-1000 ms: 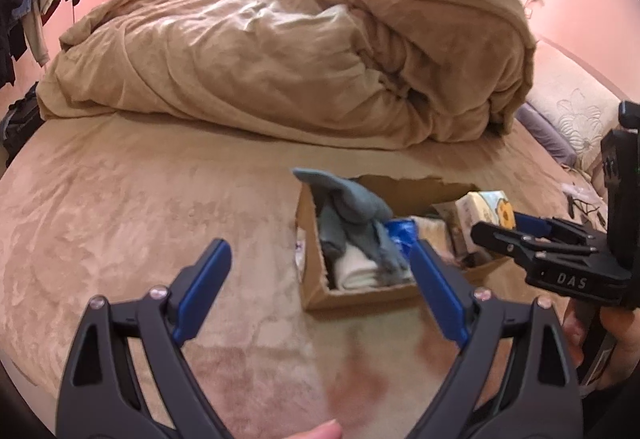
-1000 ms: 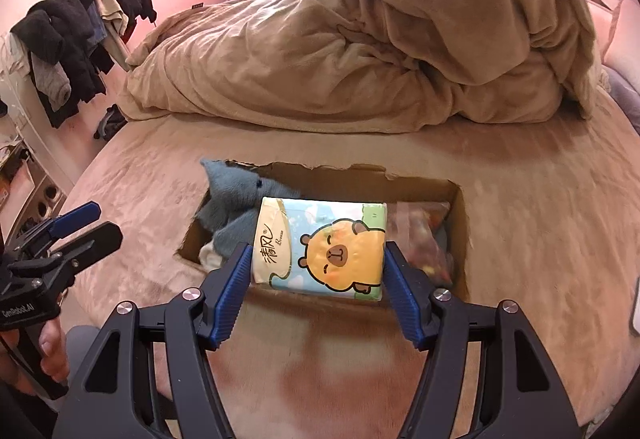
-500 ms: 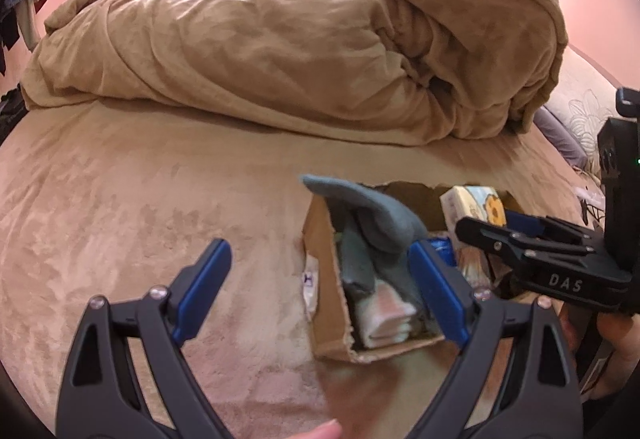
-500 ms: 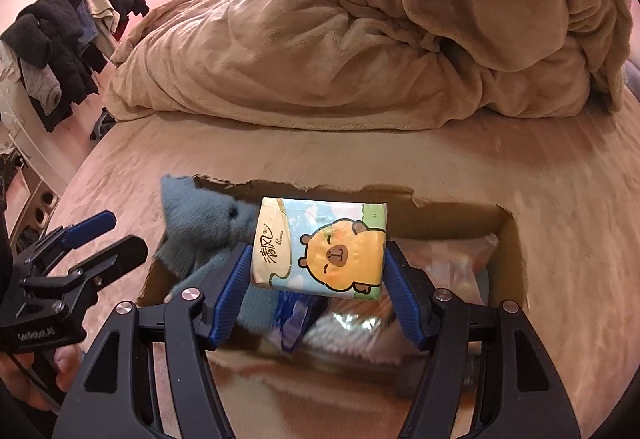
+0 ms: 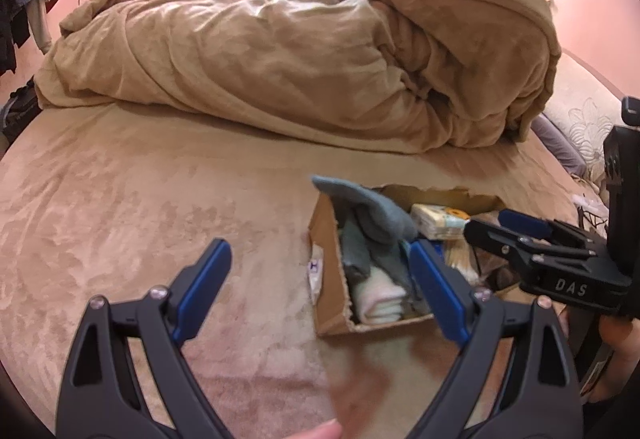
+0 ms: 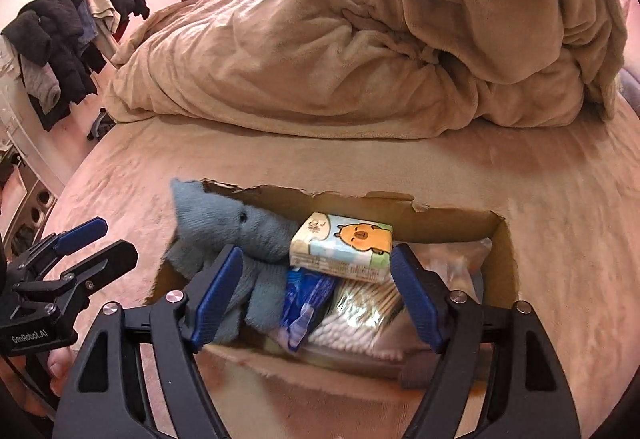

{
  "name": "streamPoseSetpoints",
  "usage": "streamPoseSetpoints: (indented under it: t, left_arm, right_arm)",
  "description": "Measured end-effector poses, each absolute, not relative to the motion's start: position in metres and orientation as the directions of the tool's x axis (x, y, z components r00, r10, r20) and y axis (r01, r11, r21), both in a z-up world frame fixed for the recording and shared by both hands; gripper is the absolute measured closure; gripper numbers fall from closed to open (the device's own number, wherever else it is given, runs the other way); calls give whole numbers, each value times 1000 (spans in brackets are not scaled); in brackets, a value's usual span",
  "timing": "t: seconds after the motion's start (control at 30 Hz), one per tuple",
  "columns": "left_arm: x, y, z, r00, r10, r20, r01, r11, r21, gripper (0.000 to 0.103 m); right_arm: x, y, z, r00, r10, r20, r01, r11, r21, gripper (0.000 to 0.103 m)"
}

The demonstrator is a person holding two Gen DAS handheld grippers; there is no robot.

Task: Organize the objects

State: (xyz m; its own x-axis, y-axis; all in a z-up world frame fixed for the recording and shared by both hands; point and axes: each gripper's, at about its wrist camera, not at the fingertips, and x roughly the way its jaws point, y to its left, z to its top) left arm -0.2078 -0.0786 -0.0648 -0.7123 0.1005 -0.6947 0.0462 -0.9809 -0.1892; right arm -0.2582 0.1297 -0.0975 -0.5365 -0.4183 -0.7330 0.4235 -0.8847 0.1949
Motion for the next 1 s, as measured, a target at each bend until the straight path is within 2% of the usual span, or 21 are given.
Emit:
streamPoseSetpoints:
  t: [0.57,1.0]
  left_arm:
    - [-130,-57,-16,-753,89,-652,23,-987,-161,11]
    - [-78,-36,-12,-760,96,-643,8,-988,-157,11]
  right_arm:
    - [-186,156,-50,-597,-414,-687,420,-891,172,24]
    - [-131,181,-39,-619,-403,-674,417,-896,153,24]
